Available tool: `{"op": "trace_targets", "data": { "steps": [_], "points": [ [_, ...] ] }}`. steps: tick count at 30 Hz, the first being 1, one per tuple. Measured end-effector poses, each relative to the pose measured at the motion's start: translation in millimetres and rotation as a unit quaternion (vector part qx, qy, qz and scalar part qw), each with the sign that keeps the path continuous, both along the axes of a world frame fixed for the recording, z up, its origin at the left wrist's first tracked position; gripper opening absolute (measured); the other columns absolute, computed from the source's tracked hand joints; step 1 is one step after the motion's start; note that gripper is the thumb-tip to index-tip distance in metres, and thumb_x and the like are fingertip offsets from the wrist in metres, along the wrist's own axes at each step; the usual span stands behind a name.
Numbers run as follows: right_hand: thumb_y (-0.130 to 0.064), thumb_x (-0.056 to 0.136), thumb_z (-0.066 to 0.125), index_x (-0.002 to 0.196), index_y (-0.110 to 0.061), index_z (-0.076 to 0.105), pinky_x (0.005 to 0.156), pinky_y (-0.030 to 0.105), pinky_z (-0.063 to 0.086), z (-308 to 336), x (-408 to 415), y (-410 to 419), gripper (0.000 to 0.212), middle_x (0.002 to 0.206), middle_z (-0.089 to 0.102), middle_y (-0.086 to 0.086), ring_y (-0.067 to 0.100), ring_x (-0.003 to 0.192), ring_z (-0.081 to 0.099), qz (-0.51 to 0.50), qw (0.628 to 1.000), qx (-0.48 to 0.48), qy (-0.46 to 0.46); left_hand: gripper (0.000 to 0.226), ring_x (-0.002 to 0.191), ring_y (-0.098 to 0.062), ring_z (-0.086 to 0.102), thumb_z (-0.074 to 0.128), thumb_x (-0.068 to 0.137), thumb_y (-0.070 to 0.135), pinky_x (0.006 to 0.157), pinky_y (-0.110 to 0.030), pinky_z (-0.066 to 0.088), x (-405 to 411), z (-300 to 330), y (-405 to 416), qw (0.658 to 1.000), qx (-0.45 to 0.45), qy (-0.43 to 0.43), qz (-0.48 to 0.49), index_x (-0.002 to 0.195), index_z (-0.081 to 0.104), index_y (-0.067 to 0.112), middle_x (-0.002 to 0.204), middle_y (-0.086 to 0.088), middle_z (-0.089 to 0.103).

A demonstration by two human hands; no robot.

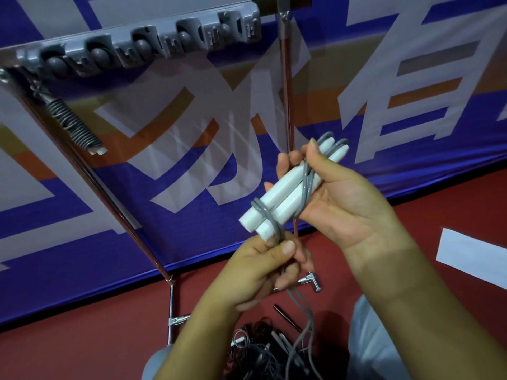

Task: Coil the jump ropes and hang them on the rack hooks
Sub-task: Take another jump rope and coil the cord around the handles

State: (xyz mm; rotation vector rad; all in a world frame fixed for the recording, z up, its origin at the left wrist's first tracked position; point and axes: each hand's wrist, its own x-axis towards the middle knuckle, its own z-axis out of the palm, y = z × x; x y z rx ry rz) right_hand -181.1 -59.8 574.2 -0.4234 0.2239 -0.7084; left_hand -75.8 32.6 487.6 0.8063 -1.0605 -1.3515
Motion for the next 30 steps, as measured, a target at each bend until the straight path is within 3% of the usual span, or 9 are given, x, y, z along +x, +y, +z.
{"op": "trace_targets", "data": {
  "steps": [7, 12, 14, 17, 19, 22, 24, 28, 30],
  "points": [
    [-0.025, 0.096, 0.048, 0.083, -0.018, 0.054, 0.068, 0.041, 0.059, -5, 2, -7, 0.015, 0.064, 0.059, -0.007, 0.009, 0.071, 0.068, -0.090, 0.995, -0.011, -0.038, 0.047, 0.053, -0.001, 0.045, 0.049, 0.094, 0.046, 0.051, -0.013, 0.031, -10, -7, 6, 0.982, -0.014, 0.178, -0.057, 0.112, 0.067, 0.006, 0.072, -0.004, 0.064],
    [-0.025, 0.099, 0.043, 0.082, -0.018, 0.050, 0.072, 0.037, 0.056, -8, 9, -6, 0.020, 0.069, 0.057, -0.008, 0.007, 0.080, 0.067, -0.150, 0.985, -0.077, -0.035, 0.040, 0.054, -0.004, 0.036, 0.041, 0.100, 0.039, 0.052, -0.014, 0.032, -15, -4, 5, 0.957, 0.020, 0.281, -0.064, 0.107, 0.067, 0.009, 0.068, 0.002, 0.062],
    [-0.024, 0.099, 0.043, 0.083, -0.019, 0.050, 0.072, 0.037, 0.057, -9, 10, -4, 0.019, 0.070, 0.058, -0.007, 0.007, 0.081, 0.067, -0.160, 0.982, -0.098, -0.033, 0.038, 0.061, -0.007, 0.043, 0.037, 0.103, 0.032, 0.060, -0.016, 0.038, -11, -1, 6, 0.942, 0.042, 0.325, -0.078, 0.110, 0.065, 0.007, 0.077, 0.001, 0.064],
    [-0.024, 0.099, 0.042, 0.082, -0.018, 0.049, 0.072, 0.036, 0.058, -9, 11, -1, 0.019, 0.069, 0.059, -0.008, 0.007, 0.080, 0.067, -0.151, 0.982, -0.104, -0.038, 0.032, 0.089, -0.012, 0.062, 0.035, 0.104, 0.022, 0.092, -0.032, 0.048, -6, -2, 5, 0.936, 0.032, 0.335, -0.103, 0.115, 0.062, 0.006, 0.100, -0.004, 0.067],
    [-0.025, 0.098, 0.043, 0.079, -0.019, 0.051, 0.073, 0.037, 0.058, -7, 11, 1, 0.022, 0.068, 0.059, -0.009, 0.006, 0.078, 0.067, -0.127, 0.986, -0.090, -0.051, 0.024, 0.096, -0.015, 0.067, 0.046, 0.099, 0.015, 0.096, -0.044, 0.049, -8, -1, 5, 0.956, 0.004, 0.276, -0.098, 0.111, 0.066, 0.008, 0.108, -0.008, 0.069],
    [-0.027, 0.092, 0.046, 0.079, -0.021, 0.052, 0.078, 0.040, 0.056, 0, 5, 3, 0.016, 0.067, 0.059, -0.009, 0.006, 0.075, 0.067, -0.092, 0.990, -0.082, -0.071, 0.018, 0.079, -0.017, 0.072, 0.081, 0.070, 0.018, 0.077, -0.036, 0.058, -7, 8, 6, 0.991, 0.037, 0.120, 0.040, 0.086, 0.077, 0.013, 0.088, -0.010, 0.074],
    [-0.028, 0.086, 0.050, 0.076, -0.021, 0.055, 0.082, 0.043, 0.054, 1, 2, 4, 0.013, 0.066, 0.059, -0.009, 0.006, 0.073, 0.067, -0.067, 0.992, -0.076, -0.069, 0.020, 0.073, -0.020, 0.072, 0.086, 0.059, 0.008, 0.071, -0.031, 0.057, -3, 19, 5, 0.991, 0.045, 0.018, 0.122, 0.075, 0.077, 0.012, 0.079, -0.011, 0.074],
    [-0.025, 0.081, 0.053, 0.076, -0.018, 0.057, 0.080, 0.040, 0.055, 1, 0, 5, 0.010, 0.066, 0.057, -0.006, 0.008, 0.068, 0.066, -0.011, 0.997, -0.052, -0.056, 0.026, 0.072, -0.030, 0.070, 0.086, 0.062, 0.008, 0.071, -0.038, 0.057, 13, 34, 2, 0.921, 0.036, -0.266, 0.282, 0.072, 0.076, 0.030, 0.072, -0.008, 0.073],
    [-0.025, 0.079, 0.053, 0.078, -0.019, 0.056, 0.075, 0.041, 0.057, 3, -4, 7, 0.006, 0.065, 0.057, -0.006, 0.008, 0.066, 0.066, 0.022, 0.997, -0.059, -0.042, 0.030, 0.062, -0.018, 0.065, 0.081, 0.067, 0.001, 0.059, -0.025, 0.052, 21, 37, 3, 0.887, 0.017, -0.347, 0.305, 0.064, 0.072, 0.030, 0.063, 0.002, 0.069]
  ]
}}
